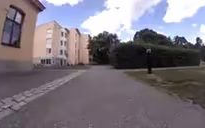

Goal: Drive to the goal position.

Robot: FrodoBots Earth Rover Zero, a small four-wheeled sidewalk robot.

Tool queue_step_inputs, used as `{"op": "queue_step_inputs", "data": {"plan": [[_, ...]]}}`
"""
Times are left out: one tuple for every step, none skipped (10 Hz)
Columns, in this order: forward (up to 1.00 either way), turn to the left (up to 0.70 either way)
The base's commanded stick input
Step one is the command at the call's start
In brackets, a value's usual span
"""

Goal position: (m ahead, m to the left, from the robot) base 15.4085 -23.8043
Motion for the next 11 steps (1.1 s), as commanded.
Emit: {"op": "queue_step_inputs", "data": {"plan": [[0.85,0.01],[0.85,0.01],[0.85,0.01],[0.85,0.01],[0.85,0.01],[0.85,0.01],[0.85,0.01],[0.85,0.01],[0.85,0.01],[0.85,0.01],[0.85,0.01]]}}
